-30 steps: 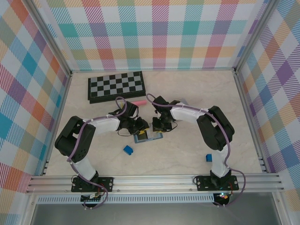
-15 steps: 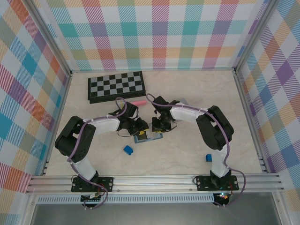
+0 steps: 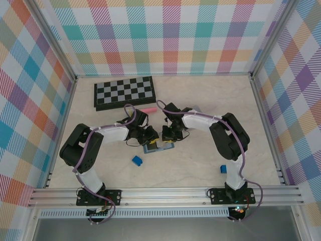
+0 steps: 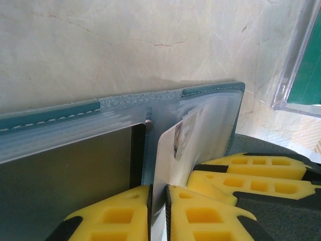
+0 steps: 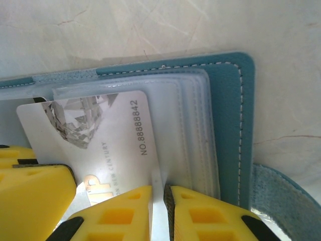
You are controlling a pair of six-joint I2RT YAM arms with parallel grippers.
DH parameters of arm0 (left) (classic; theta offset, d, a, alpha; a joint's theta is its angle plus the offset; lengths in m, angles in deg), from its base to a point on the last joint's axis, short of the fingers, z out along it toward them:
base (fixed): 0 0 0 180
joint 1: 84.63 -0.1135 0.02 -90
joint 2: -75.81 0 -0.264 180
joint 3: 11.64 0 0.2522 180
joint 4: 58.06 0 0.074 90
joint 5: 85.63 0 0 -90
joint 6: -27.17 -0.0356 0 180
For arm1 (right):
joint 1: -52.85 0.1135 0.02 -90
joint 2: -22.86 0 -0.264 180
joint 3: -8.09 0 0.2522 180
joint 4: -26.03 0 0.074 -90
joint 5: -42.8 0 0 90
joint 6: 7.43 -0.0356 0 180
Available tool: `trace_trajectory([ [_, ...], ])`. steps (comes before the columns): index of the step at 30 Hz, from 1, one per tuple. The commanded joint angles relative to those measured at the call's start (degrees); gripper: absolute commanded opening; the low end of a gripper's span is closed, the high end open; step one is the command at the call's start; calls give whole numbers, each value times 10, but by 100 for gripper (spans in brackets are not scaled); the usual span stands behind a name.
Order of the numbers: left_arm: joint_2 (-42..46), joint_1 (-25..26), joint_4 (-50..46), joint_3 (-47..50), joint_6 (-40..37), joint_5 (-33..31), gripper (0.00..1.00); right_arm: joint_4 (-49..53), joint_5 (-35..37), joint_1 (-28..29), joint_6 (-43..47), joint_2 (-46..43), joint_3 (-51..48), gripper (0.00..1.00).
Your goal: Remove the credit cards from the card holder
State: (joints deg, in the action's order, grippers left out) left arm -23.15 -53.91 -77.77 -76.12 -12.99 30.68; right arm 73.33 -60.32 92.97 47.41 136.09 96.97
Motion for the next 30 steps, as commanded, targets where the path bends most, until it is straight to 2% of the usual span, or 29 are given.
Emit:
trace_trajectory([
  [1,5,3,-25,5,-13,-7,12,18,14,-2,-2,22,-11,17],
  [6,23,1,-54,3,-32,-25,5,21,20,-3,-3,20,-13,17],
  [16,88,1,-182,-13,-91,-85,0,21,11,-8,-12,0,-5,19],
  [22,160,0,-227,-21,-112,-123,0,-65,-45,-8,-6,-90,-44,18],
  [25,193,0,-237,-32,-117,-126,0,-93,-62,-8,-6,-150,-61,23],
  [30,245,-10,-216,-45,-113,-78,0,-109,-89,-13,-24,-222,-90,40],
])
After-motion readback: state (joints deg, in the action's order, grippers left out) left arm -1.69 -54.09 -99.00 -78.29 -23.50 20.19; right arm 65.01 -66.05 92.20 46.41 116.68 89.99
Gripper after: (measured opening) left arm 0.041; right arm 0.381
